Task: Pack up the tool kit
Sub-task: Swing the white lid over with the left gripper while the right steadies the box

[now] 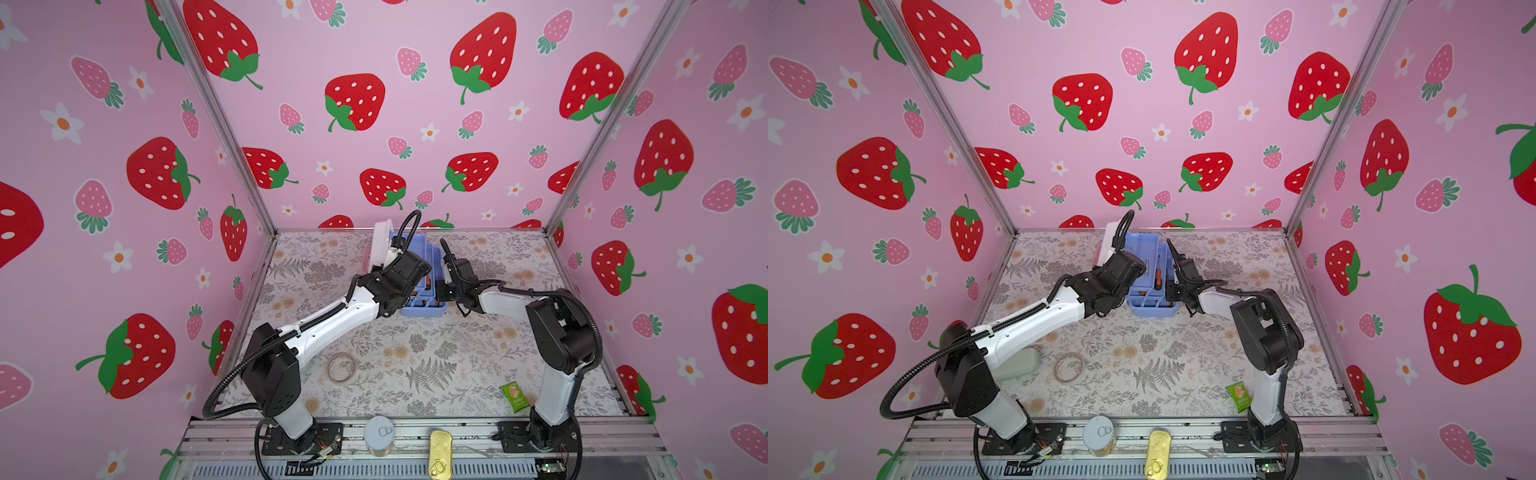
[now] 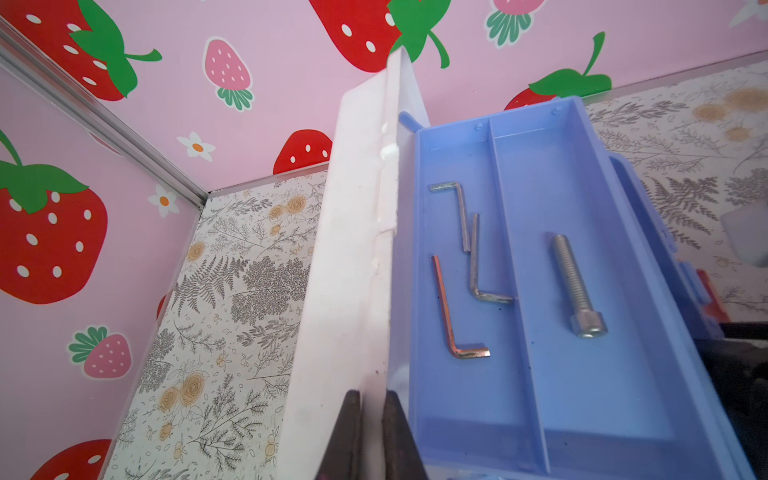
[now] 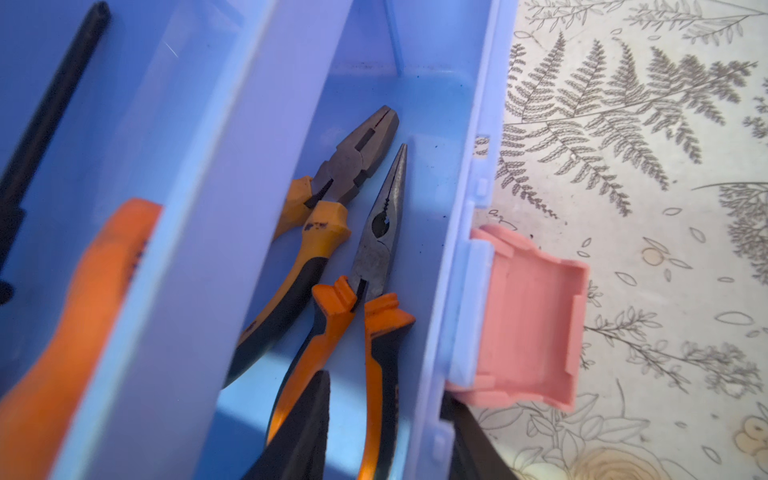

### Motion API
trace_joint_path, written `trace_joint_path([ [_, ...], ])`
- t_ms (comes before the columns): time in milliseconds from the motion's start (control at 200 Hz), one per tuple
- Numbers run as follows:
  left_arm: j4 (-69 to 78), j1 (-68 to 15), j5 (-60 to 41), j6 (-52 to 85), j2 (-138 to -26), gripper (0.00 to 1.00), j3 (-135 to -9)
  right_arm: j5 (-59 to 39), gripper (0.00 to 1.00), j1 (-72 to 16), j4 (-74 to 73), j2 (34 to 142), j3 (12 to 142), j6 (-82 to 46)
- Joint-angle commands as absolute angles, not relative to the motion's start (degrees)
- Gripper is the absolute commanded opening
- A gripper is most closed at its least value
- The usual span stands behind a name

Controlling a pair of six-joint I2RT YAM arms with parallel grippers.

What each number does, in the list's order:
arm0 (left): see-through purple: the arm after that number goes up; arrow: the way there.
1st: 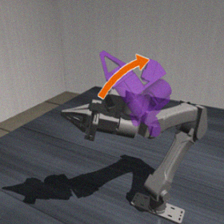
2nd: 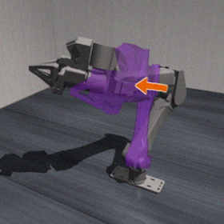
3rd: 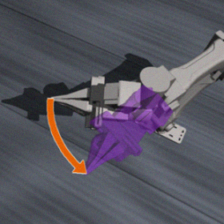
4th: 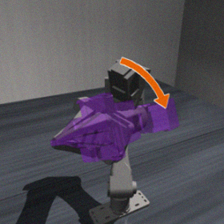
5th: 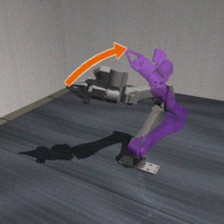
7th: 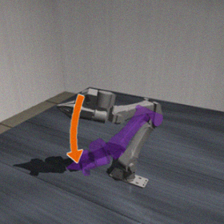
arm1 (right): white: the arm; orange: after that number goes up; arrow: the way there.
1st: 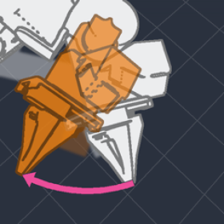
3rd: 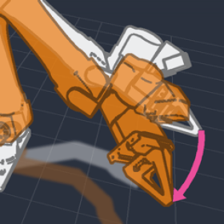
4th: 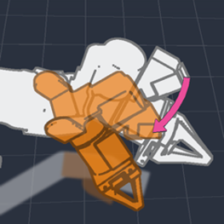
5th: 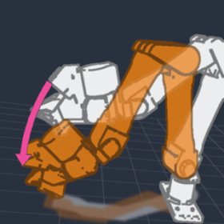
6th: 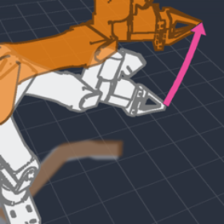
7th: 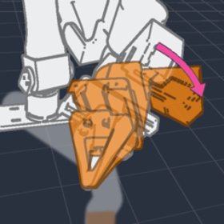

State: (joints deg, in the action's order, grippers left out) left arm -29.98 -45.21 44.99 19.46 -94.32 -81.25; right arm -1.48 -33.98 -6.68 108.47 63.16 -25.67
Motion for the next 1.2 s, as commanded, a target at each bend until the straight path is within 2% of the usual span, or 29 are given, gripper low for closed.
trace_joint_path([
  [0, -26.11, -47.89, 36.43, 21.27, -94.65, 0.09, -84.91, -2.09, 0.45, -34.20, -6.79, 108.76, 64.47, -25.74],
  [665, -26.83, -50.98, 33.93, 21.27, -99.29, 0.18, -89.54, -2.33, 0.48, -34.02, -6.54, 107.96, 64.86, -25.84],
  [985, -26.87, -51.31, 32.81, 21.58, -100.97, 0.19, -90.43, -6.97, 0.49, -30.59, -8.49, 100.92, 61.29, -28.83],
  [1195, -26.94, -51.66, 31.19, 21.86, -103.10, 0.19, -91.95, -6.35, 0.51, -28.45, -8.70, 95.16, 57.94, -30.31],
])
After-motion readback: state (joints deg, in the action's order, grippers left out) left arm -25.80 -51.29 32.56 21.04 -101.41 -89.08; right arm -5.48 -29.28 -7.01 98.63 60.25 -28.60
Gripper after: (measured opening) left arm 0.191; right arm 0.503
